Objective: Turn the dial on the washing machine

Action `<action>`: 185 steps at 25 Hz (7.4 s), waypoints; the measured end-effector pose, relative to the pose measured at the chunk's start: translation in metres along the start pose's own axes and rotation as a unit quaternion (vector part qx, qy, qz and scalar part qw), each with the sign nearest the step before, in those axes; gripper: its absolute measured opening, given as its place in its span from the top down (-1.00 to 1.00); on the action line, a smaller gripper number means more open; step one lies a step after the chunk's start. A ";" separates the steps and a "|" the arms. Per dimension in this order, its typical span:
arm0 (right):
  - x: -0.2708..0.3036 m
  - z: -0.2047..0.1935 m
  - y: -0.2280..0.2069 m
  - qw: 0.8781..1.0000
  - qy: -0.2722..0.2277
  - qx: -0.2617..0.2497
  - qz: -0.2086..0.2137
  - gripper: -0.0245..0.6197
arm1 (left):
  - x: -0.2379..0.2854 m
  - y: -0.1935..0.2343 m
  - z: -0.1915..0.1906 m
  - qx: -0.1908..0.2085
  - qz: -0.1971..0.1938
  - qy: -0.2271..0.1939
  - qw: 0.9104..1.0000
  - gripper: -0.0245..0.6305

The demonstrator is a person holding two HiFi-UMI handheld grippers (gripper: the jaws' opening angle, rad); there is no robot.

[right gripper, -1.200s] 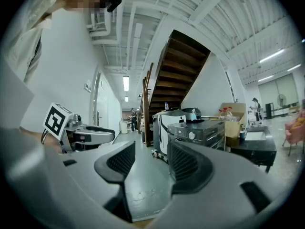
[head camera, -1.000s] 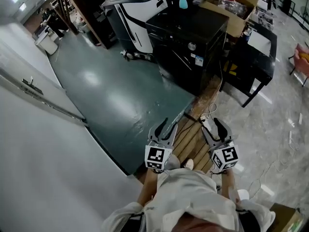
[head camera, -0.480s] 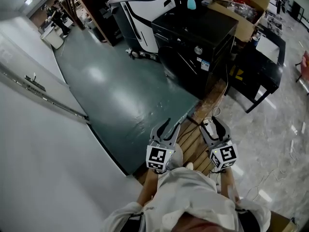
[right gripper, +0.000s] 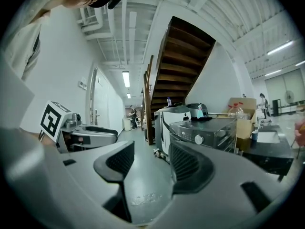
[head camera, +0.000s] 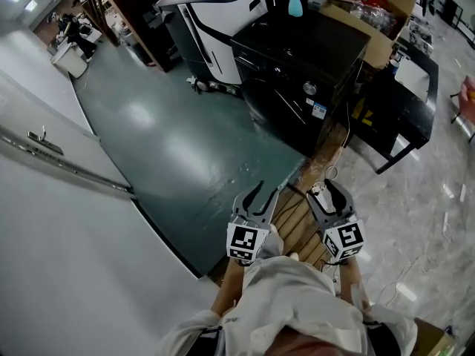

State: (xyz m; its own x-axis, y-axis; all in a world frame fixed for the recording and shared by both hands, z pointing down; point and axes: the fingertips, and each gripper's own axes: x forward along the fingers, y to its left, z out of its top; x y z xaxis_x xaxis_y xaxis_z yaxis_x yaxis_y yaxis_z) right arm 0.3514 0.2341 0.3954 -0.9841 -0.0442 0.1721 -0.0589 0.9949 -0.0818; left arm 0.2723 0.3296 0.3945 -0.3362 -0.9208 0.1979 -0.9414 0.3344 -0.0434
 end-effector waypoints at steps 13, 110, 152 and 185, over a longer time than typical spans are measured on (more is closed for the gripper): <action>0.070 0.048 0.001 0.999 0.026 0.005 -0.031 0.20 | 0.030 0.077 0.037 -0.015 -0.029 0.004 0.999 0.43; 0.329 0.095 -0.198 0.886 0.099 0.150 -0.426 0.27 | 0.402 0.276 0.104 0.046 -0.393 0.080 0.915 0.43; 0.346 -0.047 -0.269 0.846 0.152 0.190 -0.474 0.15 | 0.453 0.212 -0.031 0.059 -0.400 0.168 0.899 0.43; 0.360 -0.085 -0.315 0.833 0.169 0.198 -0.489 0.08 | 0.471 0.211 -0.055 0.047 -0.380 0.182 0.906 0.43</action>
State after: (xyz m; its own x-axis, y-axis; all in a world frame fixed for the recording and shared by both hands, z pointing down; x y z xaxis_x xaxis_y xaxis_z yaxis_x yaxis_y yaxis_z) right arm 0.0303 -0.0872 0.5667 -0.3334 -0.7206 0.6079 -0.9207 0.3875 -0.0456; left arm -0.0837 -0.0229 0.5323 0.4244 -0.7449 0.5149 -0.9012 -0.4024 0.1606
